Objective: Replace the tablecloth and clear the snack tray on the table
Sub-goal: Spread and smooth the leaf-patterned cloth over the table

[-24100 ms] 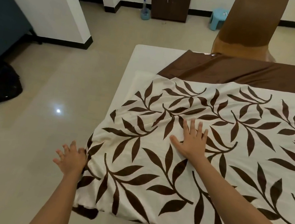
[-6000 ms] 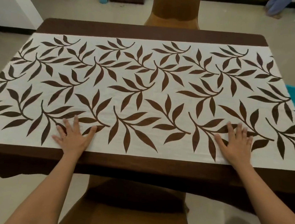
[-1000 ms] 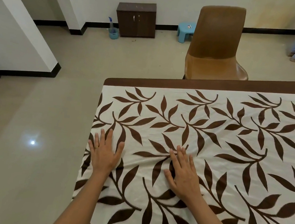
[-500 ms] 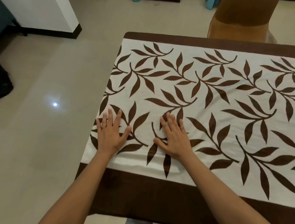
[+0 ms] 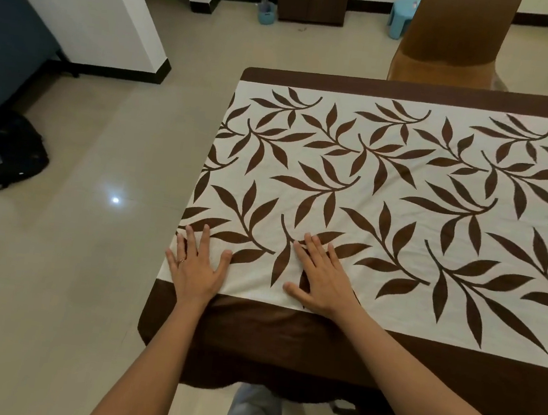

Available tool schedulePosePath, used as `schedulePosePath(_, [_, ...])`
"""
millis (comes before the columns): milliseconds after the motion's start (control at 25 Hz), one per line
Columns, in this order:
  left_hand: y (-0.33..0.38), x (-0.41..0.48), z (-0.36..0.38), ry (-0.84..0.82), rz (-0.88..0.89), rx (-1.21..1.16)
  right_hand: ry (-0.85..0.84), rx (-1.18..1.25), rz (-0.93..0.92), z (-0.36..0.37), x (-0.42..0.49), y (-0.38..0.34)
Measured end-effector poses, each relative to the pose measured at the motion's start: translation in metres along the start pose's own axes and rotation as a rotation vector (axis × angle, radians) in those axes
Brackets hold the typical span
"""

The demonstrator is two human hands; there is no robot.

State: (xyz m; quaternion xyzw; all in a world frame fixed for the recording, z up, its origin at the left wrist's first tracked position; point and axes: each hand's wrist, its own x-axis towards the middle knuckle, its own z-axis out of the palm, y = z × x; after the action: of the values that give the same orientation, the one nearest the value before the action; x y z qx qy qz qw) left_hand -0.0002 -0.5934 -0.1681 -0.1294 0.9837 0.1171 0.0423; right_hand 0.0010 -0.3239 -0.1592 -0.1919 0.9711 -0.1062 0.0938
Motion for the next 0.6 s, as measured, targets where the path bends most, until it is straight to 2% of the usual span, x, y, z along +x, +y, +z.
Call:
schedulePosePath(120, [0.002,-0.017,-0.001,0.059,-0.054,-0.015,0.0,0.009,0.025,-0.005,-0.008,0.001])
schedulePosePath(280, [-0.002,-0.048,0.0,0.087,-0.215,-0.06,-0.005,0.013,0.045,-0.012,-0.032,0.007])
schedulePosePath(600, [0.012,-0.075,-0.002,0.068,-0.292,-0.084,-0.056,-0.013,0.045,-0.008,-0.074,0.028])
